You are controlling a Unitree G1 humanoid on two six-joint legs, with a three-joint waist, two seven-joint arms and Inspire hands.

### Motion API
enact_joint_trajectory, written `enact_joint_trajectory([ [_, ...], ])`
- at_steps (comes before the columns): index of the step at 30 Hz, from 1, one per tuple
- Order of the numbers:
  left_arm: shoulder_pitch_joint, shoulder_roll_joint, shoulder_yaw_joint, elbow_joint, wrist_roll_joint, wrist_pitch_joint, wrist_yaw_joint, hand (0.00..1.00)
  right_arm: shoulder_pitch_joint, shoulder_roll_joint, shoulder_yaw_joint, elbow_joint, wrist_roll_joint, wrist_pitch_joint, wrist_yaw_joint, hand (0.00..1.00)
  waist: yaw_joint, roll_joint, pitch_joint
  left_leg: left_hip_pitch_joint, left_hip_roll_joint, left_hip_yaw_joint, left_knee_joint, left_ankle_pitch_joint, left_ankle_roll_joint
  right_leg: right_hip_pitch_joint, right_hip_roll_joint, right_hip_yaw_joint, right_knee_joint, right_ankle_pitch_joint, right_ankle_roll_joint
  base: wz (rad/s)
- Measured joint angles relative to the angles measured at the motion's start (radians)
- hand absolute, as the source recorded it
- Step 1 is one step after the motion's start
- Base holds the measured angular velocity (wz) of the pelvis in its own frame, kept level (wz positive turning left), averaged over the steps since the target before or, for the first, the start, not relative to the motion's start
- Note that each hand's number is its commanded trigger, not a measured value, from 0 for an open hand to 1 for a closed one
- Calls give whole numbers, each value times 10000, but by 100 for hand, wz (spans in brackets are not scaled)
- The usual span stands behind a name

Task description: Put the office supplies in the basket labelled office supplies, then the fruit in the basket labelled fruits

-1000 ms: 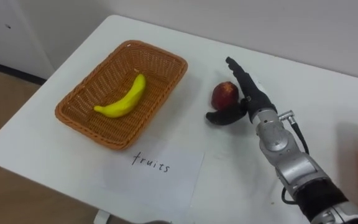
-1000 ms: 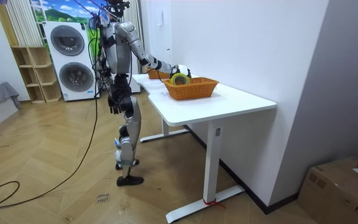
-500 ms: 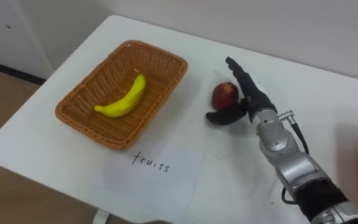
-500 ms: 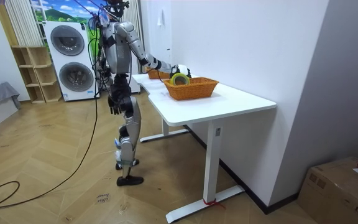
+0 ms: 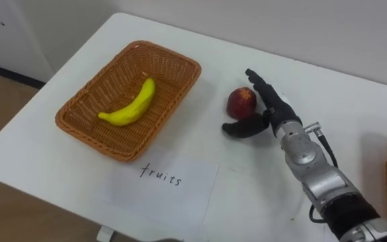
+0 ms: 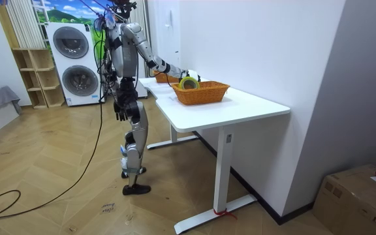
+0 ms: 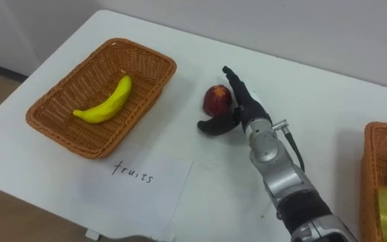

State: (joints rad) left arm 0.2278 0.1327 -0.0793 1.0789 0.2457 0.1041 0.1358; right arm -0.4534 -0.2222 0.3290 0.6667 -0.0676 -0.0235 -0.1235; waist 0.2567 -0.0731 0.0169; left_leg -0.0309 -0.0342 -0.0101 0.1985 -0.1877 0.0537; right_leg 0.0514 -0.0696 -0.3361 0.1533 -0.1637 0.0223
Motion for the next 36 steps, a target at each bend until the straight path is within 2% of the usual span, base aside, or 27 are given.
enact_joint_trajectory([
  [4,-1,3,5,5,11,-4,-2,0,-44,-7,-8,325,513,-212,67,0,1,2,6,76,-8,-38,48,0,0,100,-11,-32,-9,0,0,3],
  [6,-19,7,3,20,10,-1,9,0,-270,-11,-9,699,1009,-267,129,0,-24,6,40,82,-19,-86,72,1,0,185,-38,-138,-20,0,0,8],
  [9,-21,8,11,38,14,1,11,0,-384,-43,-9,978,1071,-286,273,0,14,55,91,73,-18,-100,84,0,-1,195,-27,-183,-3,0,0,1],
  [14,-161,16,31,435,15,45,-96,0,-393,-131,-100,1092,1048,-334,461,0,154,71,102,42,-18,-135,59,-3,-2,177,-23,-216,12,0,0,0],
  [23,-282,31,65,445,-4,35,-161,0,-392,-155,-185,1142,1138,-418,524,0,203,42,79,43,-18,-141,89,-2,-2,173,-19,-218,12,1,-1,0],
  [30,-354,155,-25,430,-171,42,-69,0,-392,-206,-173,1147,2404,-488,606,0,232,37,61,57,-5,-120,68,1,-6,166,-9,-218,2,0,0,0],
  [36,-314,163,-24,402,-149,188,118,0,-392,-228,-173,1143,3050,-490,714,0,235,4,2,62,5,-80,59,2,-9,144,-5,-215,-1,0,-1,-1],
])
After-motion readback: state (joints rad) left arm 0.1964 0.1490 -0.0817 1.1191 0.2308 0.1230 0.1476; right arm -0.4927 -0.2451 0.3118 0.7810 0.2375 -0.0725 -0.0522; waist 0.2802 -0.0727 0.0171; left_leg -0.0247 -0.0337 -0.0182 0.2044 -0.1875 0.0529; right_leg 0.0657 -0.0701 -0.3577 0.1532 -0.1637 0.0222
